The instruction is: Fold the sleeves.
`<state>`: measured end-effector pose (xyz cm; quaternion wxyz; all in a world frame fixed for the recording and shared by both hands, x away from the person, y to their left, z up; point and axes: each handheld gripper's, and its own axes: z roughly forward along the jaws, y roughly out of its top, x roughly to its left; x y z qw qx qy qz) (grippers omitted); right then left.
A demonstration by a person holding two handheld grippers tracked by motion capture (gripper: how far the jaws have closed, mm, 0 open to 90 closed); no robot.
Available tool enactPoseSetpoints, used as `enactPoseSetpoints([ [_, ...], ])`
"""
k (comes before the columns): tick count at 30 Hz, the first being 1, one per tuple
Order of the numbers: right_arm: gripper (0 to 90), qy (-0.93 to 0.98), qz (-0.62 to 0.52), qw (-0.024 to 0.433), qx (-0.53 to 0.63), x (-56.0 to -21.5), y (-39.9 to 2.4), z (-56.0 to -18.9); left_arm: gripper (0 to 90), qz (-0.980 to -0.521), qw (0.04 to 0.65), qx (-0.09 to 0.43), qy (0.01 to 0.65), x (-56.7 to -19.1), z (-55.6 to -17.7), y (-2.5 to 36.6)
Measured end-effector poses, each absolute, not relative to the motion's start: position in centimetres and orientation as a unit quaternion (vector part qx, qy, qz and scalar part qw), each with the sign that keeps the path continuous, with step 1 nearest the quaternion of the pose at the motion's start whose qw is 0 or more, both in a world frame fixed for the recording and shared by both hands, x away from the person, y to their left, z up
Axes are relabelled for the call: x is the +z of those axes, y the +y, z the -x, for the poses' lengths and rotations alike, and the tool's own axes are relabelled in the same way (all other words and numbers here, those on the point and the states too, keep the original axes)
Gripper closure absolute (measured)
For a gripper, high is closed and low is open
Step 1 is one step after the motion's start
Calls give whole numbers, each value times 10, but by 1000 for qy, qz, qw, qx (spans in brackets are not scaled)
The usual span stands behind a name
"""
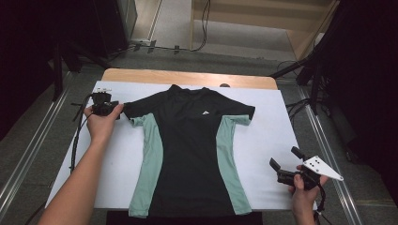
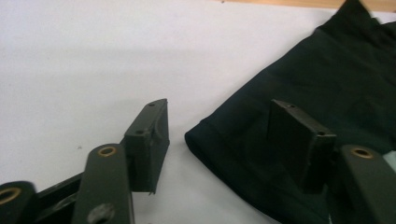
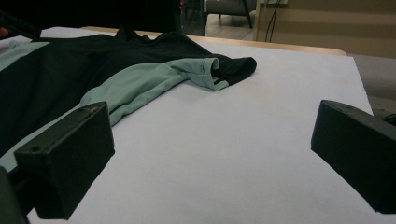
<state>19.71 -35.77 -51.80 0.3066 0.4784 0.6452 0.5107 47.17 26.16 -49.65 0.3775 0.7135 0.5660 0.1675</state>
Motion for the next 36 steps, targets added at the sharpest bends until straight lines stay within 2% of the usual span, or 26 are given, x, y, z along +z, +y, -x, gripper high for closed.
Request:
enactPoseSetpoints([
  [6,0,644,-479,306,512,-518,-358,-197,481,-718,354,187,570,-498,-473,255],
  [11,0,648,-476,306,509,-518,-358,-198,592,-731,309,237,560,-499,-472,243],
  [15,0,647,-479,303,511,-518,-358,-198,685,-730,310,232,562,-498,-472,242],
  [16,0,645,-480,303,511,-518,-358,-198,746,-731,312,229,562,-498,-472,243],
  [17,0,645,-480,303,511,-518,-358,-198,746,-731,316,225,561,-498,-472,243],
  [20,0,647,-479,303,510,-519,-358,-198,820,-732,323,215,559,-498,-472,244],
  [36,0,648,-478,300,512,-519,-358,-198,860,-719,345,181,575,-498,-474,251],
])
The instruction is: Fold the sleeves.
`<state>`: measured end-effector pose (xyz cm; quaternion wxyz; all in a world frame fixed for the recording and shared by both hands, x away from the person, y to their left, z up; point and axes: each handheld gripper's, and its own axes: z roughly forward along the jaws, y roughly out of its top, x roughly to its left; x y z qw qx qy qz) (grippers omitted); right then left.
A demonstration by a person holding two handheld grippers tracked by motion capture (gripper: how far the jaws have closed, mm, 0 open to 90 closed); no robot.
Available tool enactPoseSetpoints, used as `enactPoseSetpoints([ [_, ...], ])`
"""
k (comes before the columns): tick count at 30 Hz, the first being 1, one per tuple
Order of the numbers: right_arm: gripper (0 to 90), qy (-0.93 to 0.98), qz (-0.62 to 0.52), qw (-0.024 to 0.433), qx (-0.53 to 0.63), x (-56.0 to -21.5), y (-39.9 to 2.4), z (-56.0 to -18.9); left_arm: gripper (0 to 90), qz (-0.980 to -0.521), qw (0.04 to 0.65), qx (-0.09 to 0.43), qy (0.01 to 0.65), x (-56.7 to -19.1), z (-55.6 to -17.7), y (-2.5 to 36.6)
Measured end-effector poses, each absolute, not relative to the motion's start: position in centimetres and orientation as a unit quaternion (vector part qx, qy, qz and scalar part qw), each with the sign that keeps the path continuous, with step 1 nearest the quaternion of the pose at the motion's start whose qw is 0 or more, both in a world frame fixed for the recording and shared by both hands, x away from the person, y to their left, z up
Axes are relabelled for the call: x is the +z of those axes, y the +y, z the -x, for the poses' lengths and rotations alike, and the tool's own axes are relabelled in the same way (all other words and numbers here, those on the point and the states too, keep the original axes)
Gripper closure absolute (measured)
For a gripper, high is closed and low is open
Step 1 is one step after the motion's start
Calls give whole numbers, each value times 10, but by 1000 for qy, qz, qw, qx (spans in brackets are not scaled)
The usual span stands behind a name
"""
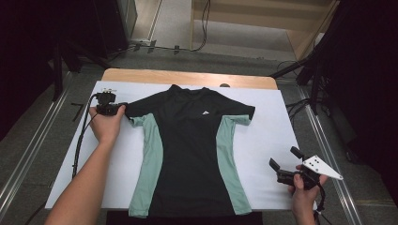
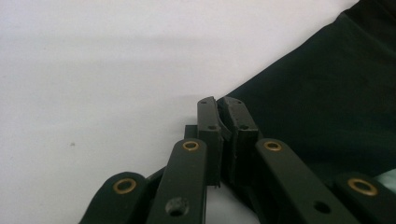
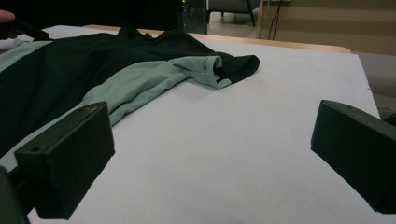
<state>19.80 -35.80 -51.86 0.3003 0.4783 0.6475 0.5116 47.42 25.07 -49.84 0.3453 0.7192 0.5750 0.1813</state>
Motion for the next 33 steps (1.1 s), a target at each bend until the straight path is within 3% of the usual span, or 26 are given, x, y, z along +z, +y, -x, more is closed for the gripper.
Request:
enactPoseSetpoints([
  [12,0,645,-479,299,515,-519,-359,-198,867,-733,333,188,563,-496,-476,248],
  [21,0,645,-479,298,516,-519,-359,-198,872,-719,387,187,546,-478,-470,244],
  [33,0,646,-478,296,517,-519,-359,-198,872,-732,435,173,495,-449,-452,228],
])
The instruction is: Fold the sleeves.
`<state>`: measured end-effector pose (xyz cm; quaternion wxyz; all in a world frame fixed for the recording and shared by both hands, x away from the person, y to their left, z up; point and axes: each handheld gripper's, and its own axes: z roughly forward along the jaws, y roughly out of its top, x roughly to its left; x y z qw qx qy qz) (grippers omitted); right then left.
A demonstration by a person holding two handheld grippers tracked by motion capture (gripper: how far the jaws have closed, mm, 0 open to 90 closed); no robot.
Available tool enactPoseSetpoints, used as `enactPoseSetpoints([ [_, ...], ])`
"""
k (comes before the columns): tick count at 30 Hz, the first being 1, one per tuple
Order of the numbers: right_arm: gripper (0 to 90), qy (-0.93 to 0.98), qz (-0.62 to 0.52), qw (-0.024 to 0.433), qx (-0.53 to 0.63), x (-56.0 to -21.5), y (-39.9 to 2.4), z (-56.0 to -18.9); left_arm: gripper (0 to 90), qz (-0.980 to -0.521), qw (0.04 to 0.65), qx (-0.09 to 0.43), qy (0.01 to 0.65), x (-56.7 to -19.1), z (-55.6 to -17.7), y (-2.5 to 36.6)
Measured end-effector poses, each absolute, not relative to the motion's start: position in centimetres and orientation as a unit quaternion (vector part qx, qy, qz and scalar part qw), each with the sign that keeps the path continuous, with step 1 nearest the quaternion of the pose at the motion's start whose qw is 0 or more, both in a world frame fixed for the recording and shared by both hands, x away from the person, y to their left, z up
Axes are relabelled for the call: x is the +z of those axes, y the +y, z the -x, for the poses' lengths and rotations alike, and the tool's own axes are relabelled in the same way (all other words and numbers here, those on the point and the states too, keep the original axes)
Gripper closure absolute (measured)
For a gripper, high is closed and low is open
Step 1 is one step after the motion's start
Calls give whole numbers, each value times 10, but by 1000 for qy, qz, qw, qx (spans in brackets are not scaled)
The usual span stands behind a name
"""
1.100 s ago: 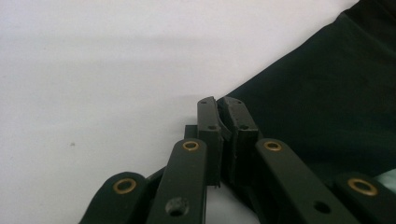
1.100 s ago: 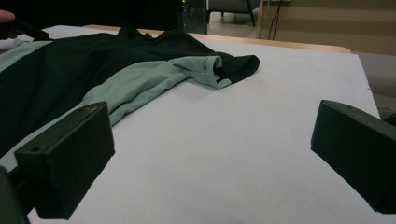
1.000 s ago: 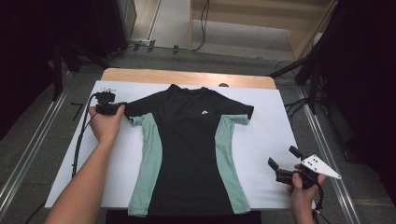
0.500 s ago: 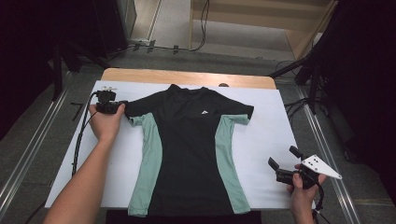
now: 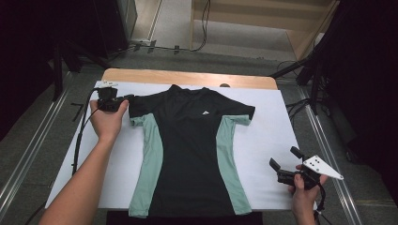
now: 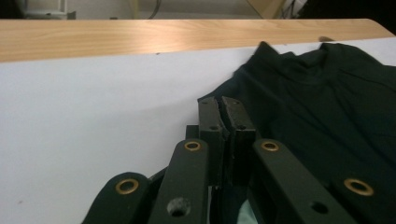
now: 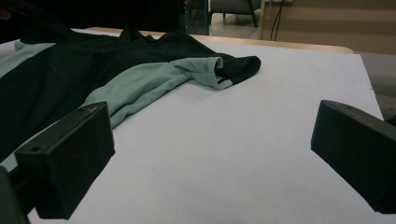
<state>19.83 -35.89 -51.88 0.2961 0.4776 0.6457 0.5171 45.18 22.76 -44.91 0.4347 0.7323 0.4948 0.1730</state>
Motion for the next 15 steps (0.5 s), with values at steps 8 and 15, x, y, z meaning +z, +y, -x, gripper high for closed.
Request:
enactPoseSetpoints([
  [8,0,647,-477,297,516,-519,-359,-198,872,-744,452,167,462,-434,-442,210],
  [15,0,646,-476,296,518,-519,-359,-198,872,-753,465,158,438,-425,-434,192],
])
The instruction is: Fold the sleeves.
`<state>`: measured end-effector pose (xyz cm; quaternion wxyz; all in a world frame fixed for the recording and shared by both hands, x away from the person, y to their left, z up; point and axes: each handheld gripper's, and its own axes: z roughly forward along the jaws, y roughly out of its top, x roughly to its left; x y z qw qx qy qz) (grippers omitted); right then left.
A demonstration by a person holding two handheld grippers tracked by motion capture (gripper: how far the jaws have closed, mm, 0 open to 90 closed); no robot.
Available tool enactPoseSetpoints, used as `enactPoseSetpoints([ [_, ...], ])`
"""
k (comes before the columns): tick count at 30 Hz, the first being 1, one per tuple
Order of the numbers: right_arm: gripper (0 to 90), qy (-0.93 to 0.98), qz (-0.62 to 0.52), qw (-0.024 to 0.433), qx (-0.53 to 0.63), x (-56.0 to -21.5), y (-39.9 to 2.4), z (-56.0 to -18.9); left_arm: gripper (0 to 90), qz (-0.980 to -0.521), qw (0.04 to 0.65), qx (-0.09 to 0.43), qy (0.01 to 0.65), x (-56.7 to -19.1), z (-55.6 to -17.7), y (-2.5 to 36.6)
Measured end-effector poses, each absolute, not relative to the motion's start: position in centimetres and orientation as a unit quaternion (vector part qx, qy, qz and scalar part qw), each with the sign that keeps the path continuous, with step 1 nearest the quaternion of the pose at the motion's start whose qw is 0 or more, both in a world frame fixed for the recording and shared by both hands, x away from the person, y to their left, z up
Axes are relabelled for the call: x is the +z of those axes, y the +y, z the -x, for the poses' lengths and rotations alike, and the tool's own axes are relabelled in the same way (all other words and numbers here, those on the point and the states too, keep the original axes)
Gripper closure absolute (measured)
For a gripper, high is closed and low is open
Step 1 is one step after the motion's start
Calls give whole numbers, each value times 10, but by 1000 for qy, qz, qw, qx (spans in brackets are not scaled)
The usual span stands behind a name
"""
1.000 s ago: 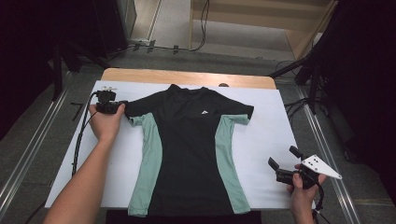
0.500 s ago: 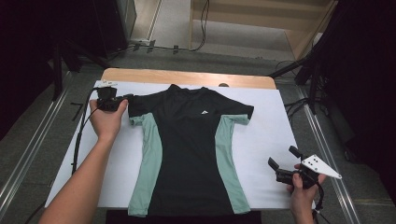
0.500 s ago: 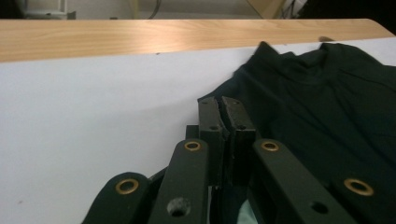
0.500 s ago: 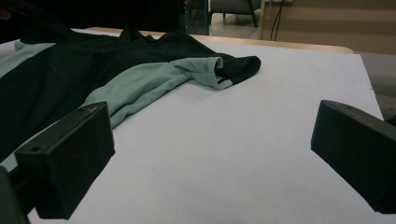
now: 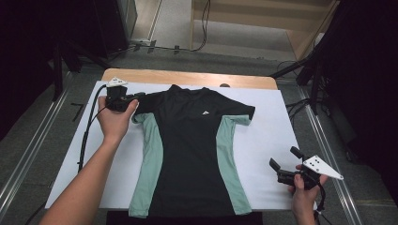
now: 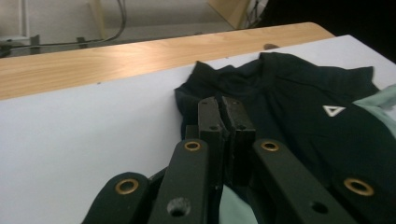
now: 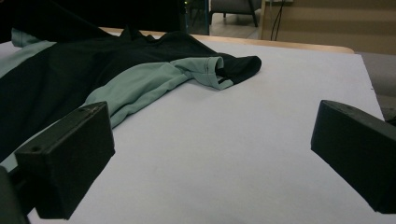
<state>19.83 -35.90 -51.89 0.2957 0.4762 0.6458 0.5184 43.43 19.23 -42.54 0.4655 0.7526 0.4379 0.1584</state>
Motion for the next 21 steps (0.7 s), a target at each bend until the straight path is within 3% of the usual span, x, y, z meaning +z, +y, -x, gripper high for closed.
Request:
enactPoseSetpoints([
  [21,0,645,-475,296,520,-519,-360,-199,872,-774,479,133,392,-416,-421,148],
])
